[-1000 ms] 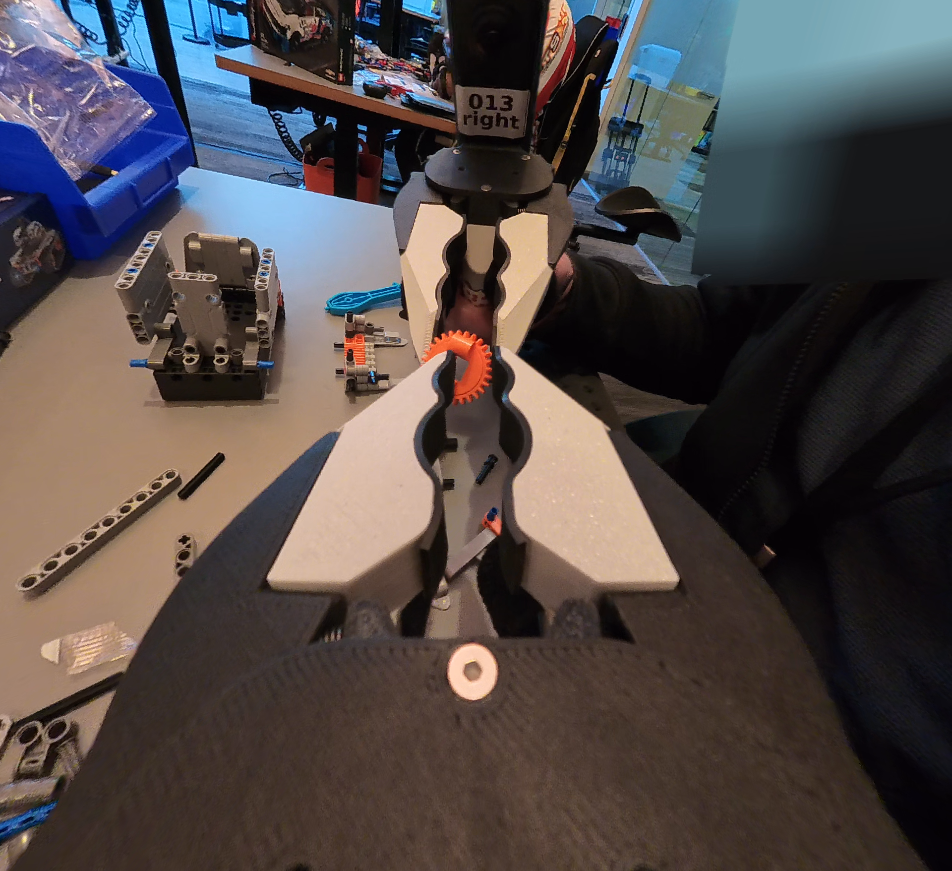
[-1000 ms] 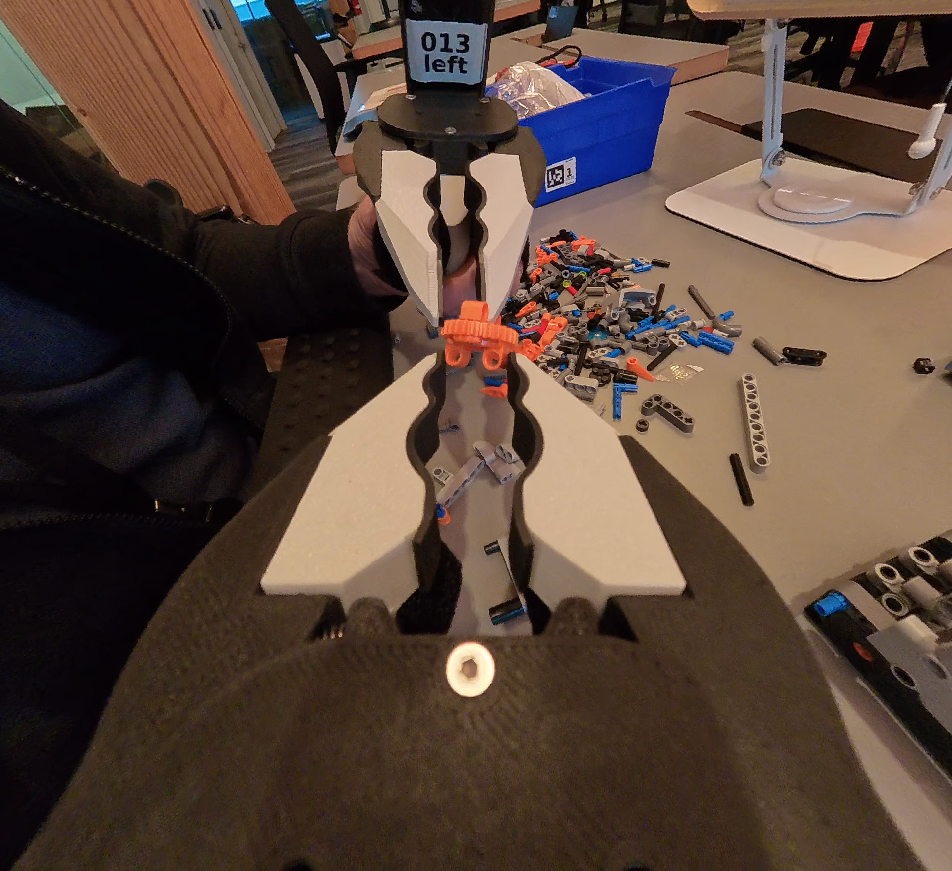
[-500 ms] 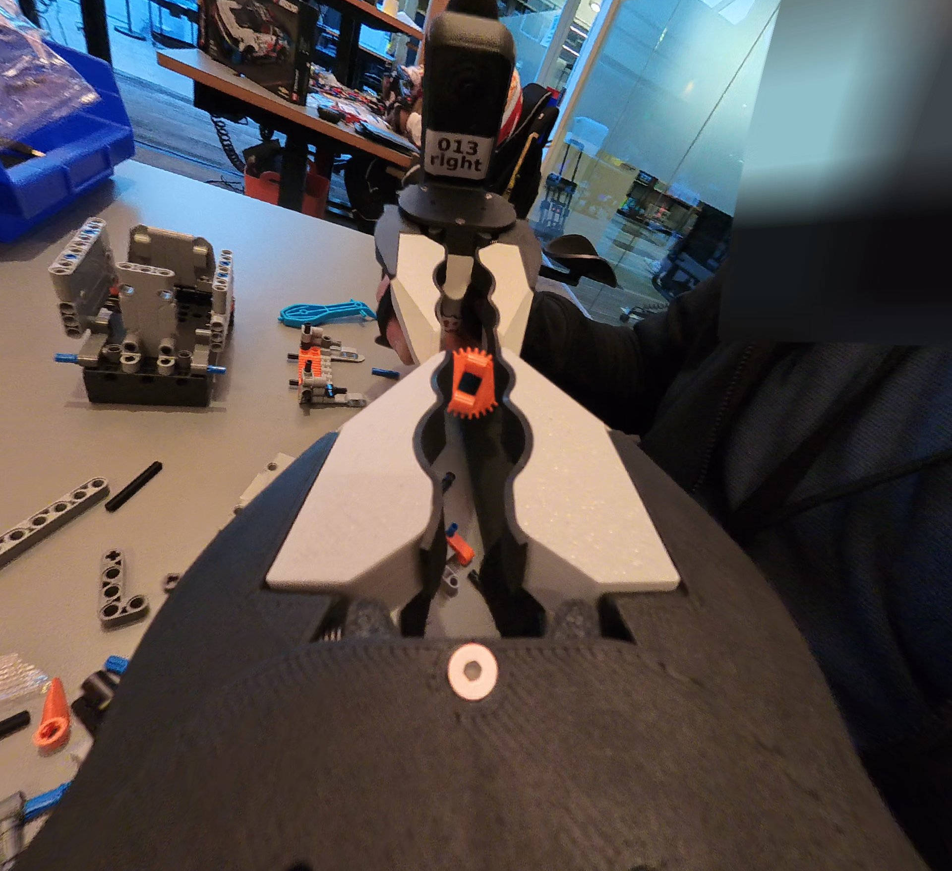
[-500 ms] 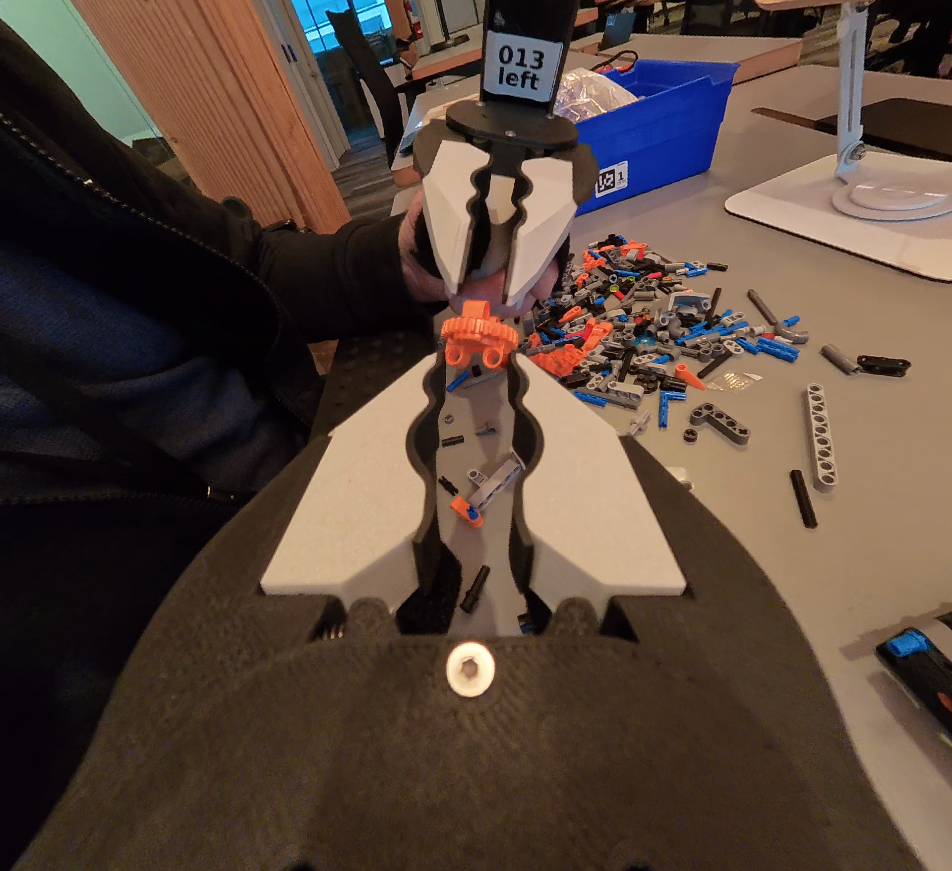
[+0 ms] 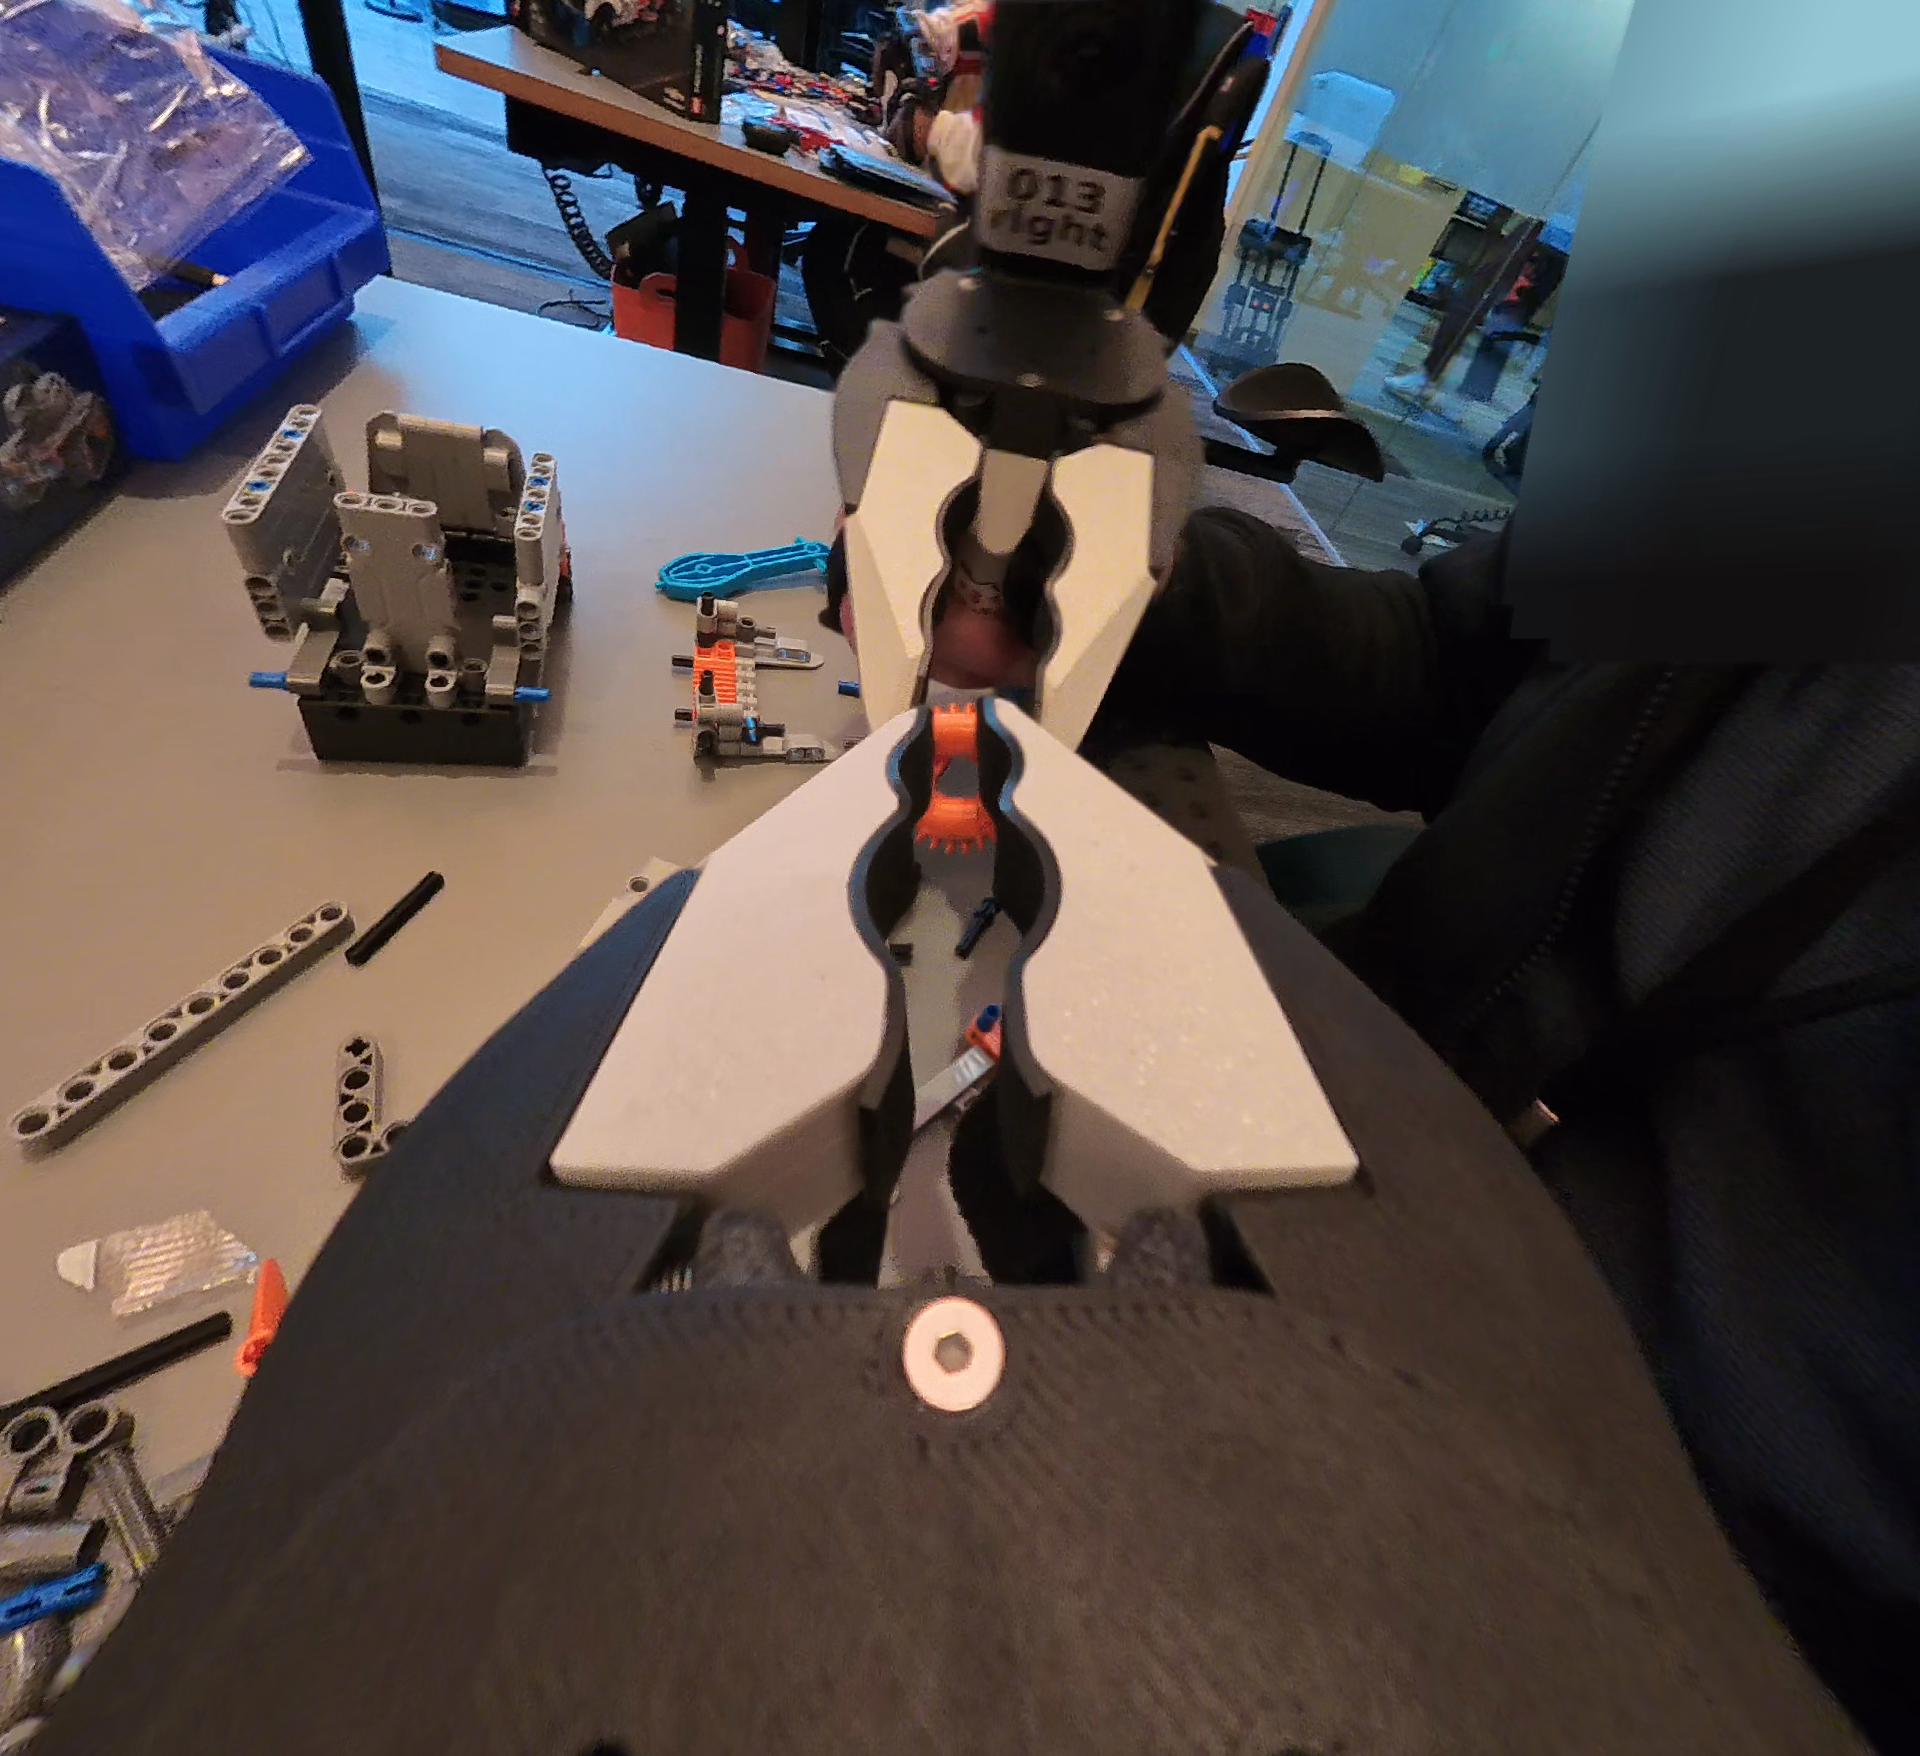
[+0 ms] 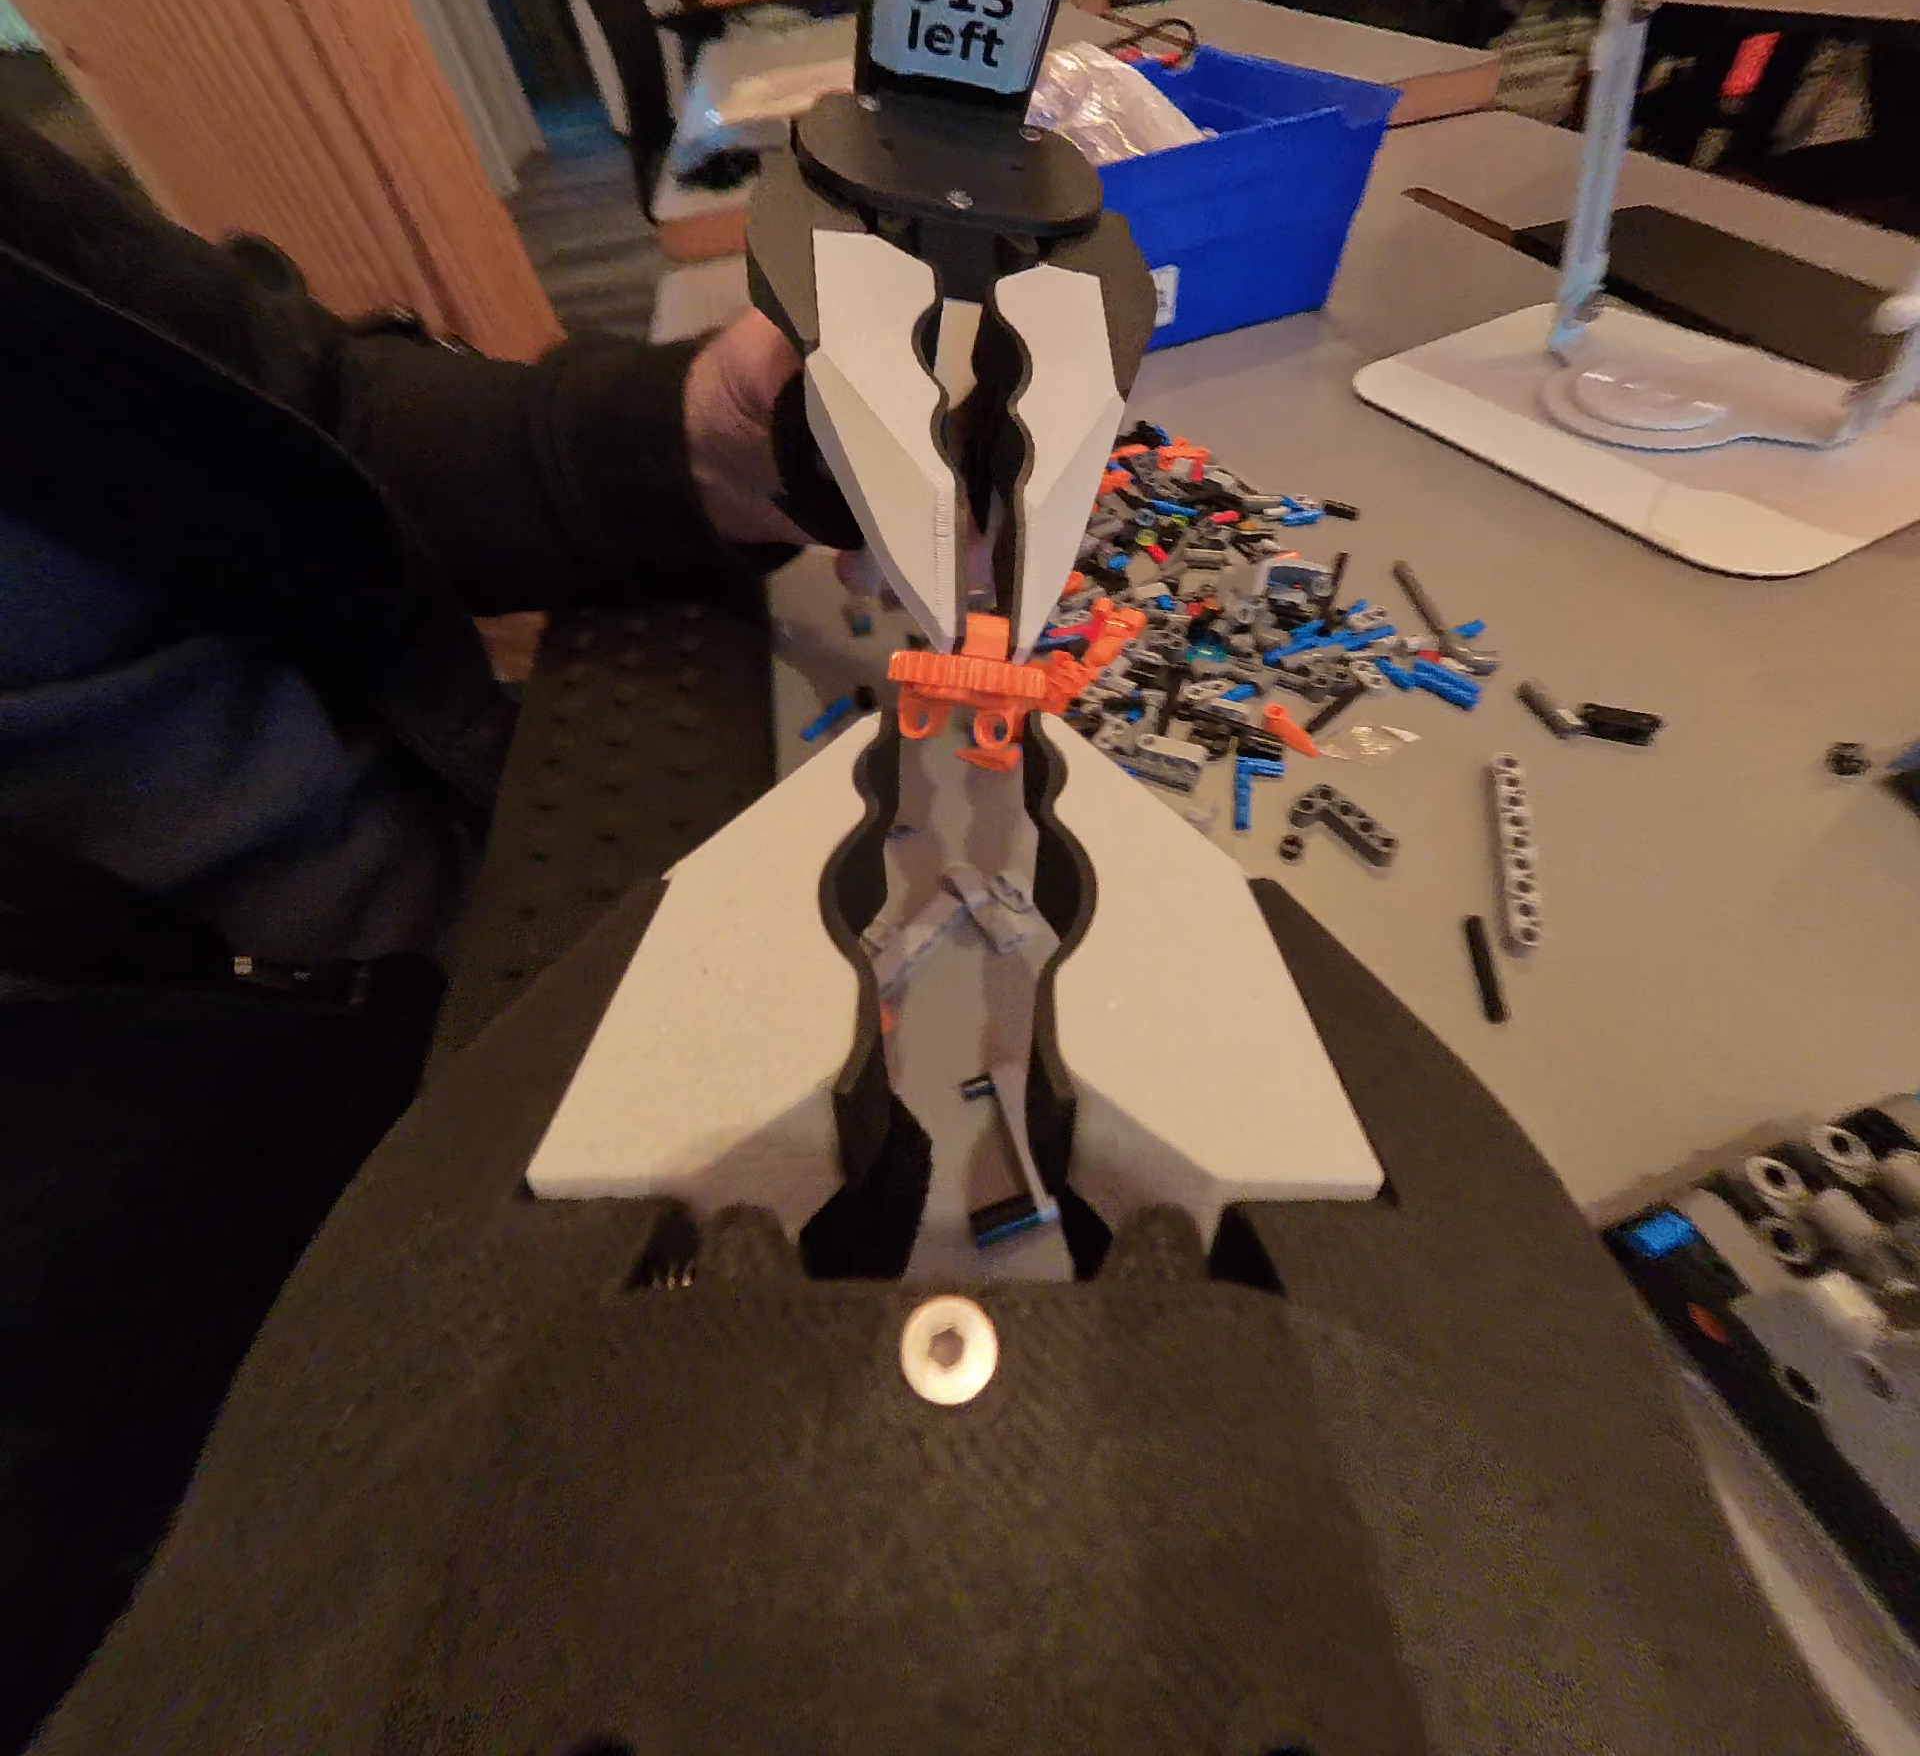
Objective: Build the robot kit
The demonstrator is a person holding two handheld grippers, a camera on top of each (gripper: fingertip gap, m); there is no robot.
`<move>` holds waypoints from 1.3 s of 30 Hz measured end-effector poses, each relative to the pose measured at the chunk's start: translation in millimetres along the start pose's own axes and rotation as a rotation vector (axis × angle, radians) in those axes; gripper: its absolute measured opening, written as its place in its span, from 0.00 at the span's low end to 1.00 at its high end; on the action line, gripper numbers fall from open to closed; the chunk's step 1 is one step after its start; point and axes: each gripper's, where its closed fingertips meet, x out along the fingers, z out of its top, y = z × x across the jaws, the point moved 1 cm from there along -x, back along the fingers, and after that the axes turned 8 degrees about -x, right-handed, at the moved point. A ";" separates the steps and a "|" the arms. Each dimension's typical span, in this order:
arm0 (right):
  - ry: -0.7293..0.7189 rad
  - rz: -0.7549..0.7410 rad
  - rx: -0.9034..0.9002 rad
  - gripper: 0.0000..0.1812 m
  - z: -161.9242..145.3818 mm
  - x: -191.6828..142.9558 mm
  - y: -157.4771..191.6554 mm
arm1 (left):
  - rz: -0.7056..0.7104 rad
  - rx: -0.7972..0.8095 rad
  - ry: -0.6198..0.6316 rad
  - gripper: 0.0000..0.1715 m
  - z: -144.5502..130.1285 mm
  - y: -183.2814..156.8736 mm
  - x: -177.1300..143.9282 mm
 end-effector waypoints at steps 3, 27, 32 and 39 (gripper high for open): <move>0.054 -0.106 -0.081 0.12 -1.7 0.8 -8.1 | 0.025 -0.063 -0.024 0.03 1.5 8.8 0.1; 0.181 -0.358 -0.306 0.12 -1.9 0.6 -24.2 | 0.013 -0.287 -0.032 0.16 -5.7 26.7 6.4; 0.152 -0.342 -0.247 0.19 -0.2 -10.1 -24.9 | 0.035 -0.292 -0.049 0.16 -3.3 31.3 2.4; 0.396 -0.353 -0.041 0.15 -65.9 -83.9 -28.7 | 0.099 -0.311 0.133 0.17 -32.2 36.6 15.7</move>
